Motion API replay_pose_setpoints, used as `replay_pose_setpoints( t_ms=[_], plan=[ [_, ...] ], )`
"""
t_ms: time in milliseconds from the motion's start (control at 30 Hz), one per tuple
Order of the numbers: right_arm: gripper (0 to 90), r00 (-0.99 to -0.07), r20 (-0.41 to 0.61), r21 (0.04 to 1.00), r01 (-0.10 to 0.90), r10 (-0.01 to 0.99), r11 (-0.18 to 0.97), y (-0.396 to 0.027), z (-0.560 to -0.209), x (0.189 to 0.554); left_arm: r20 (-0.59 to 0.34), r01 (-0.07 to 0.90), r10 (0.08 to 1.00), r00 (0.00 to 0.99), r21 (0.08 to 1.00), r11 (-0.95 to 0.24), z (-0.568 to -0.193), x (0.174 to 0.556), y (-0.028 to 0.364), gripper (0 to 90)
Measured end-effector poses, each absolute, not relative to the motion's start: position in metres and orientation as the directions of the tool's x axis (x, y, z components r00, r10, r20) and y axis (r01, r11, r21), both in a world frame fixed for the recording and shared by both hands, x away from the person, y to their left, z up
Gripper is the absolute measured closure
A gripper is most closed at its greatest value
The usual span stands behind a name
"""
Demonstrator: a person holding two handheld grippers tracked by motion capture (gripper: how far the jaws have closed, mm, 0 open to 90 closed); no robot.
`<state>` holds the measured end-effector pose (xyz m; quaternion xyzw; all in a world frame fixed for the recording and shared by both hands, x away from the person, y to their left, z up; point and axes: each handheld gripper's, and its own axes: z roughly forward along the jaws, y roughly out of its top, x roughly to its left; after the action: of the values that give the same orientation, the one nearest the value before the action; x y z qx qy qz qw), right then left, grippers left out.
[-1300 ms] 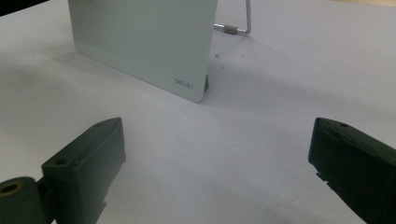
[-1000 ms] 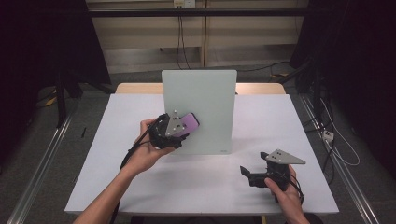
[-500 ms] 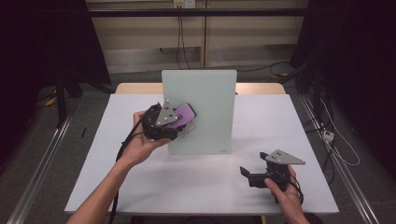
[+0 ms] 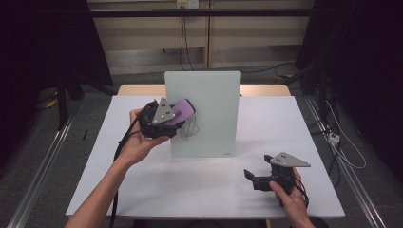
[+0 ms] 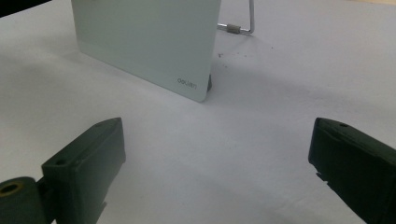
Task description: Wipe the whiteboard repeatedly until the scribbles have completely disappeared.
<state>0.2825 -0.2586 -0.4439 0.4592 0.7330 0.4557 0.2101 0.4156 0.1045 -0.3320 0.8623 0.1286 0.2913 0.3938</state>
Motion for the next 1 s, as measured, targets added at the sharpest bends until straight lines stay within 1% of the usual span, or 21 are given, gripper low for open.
replay_pose_setpoints(
  t_ms=[333,533,667,900,1000],
  plan=[
    [3.8,-0.49,0.112,0.859,0.485,0.864,0.164,-0.258,-0.444,0.283,0.4,-0.001,0.443,0.802,0.743,-0.669,-0.333,0.413,0.083,40.7],
    [3.8,-0.491,0.112,0.86,0.484,0.864,0.163,-0.259,-0.444,0.283,0.42,-0.007,0.432,0.798,0.724,-0.69,-0.336,0.41,0.071,40.7],
    [3.8,-0.491,0.111,0.86,0.484,0.864,0.164,-0.258,-0.444,0.283,0.424,-0.009,0.414,0.806,0.708,-0.706,-0.344,0.406,0.064,40.7],
    [3.8,-0.493,0.112,0.859,0.484,0.863,0.165,-0.258,-0.444,0.283,0.398,-0.011,0.343,0.851,0.667,-0.745,-0.376,0.394,0.048,40.8],
    [3.8,-0.493,0.114,0.861,0.483,0.863,0.162,-0.259,-0.443,0.282,0.404,-0.015,0.326,0.855,0.647,-0.763,-0.381,0.391,0.045,40.8]
  ],
)
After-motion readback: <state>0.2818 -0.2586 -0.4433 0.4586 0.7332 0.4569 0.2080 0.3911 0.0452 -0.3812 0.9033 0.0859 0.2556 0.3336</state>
